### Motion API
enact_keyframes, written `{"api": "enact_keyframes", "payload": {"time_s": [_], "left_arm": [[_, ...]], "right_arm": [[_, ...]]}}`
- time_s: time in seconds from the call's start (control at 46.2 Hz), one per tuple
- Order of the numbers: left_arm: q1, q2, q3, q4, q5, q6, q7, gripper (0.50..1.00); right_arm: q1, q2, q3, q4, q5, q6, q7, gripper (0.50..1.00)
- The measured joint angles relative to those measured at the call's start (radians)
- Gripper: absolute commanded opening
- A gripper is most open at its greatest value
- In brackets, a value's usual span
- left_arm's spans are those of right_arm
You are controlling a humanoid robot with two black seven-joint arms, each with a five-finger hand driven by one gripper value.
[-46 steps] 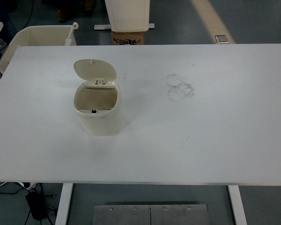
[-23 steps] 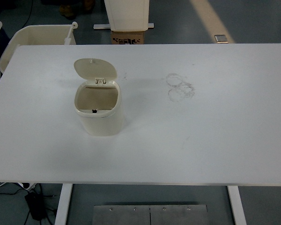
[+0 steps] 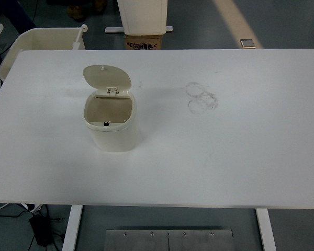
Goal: Open trash can
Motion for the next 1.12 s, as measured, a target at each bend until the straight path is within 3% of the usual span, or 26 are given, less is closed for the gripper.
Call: {"api": "enact_keyframes", "payload": {"time_s": [0.389,1.124], "left_arm": [[0.135,-0.052,-0.082,0.015,0.001,-0.008,-0.020,1.000],[0.206,-0.099,-0.083,0.029,0.010,-0.008,-0.021,1.000]], "right_arm": [[-0.010,0.000,-0.001,0.000,0.000,0.000,0.000,0.991],[-0.020,0.000,-0.001,0.001,-0.001,0.000,0.002,0.991]]}}
